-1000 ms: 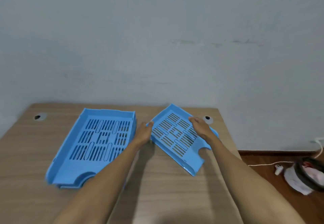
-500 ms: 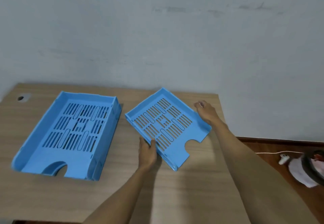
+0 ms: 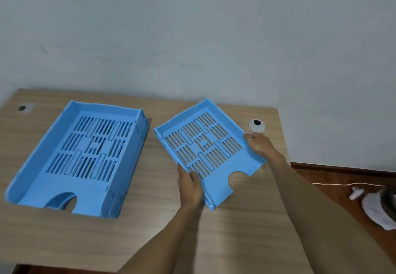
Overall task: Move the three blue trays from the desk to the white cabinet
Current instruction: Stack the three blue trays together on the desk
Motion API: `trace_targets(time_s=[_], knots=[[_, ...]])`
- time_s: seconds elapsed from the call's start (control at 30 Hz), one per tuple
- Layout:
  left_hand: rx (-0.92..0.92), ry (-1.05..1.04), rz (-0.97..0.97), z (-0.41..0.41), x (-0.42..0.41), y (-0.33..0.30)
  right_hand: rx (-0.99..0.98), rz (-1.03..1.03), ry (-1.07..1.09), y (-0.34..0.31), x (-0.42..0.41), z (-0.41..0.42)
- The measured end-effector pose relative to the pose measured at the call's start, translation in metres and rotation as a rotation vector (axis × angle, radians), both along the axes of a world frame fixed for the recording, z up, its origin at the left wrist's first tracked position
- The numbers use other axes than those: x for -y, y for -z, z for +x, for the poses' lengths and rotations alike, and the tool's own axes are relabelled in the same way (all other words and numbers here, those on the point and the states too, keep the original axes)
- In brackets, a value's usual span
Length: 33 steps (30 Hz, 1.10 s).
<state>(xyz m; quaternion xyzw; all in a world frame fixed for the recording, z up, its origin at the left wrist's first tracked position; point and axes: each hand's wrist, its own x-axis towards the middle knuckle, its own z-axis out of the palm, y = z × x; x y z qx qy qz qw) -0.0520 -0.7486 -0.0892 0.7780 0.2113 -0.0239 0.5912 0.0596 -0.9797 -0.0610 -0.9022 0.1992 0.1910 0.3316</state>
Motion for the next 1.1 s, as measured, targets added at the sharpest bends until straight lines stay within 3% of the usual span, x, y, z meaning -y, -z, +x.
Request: trace_targets(time_s=[0.27, 0.53, 0.8, 1.1], knots=[[0.035, 0.007, -0.013, 0.03, -0.029, -0.043, 0.072, -0.06, 0.052, -0.048, -0.002, -0.019], [0.092, 0.152, 0.006, 0.049, -0.103, -0.096, 0.248, 0.197, 0.211, -0.107, -0.048, -0.029], [0.054, 0.207, 0.004, 0.058, -0.214, -0.137, 0.264, 0.572, 0.31, -0.137, -0.158, -0.047], [0.103, 0.245, -0.047, 0.069, -0.364, -0.14, 0.39, 0.764, 0.296, -0.13, -0.32, -0.071]])
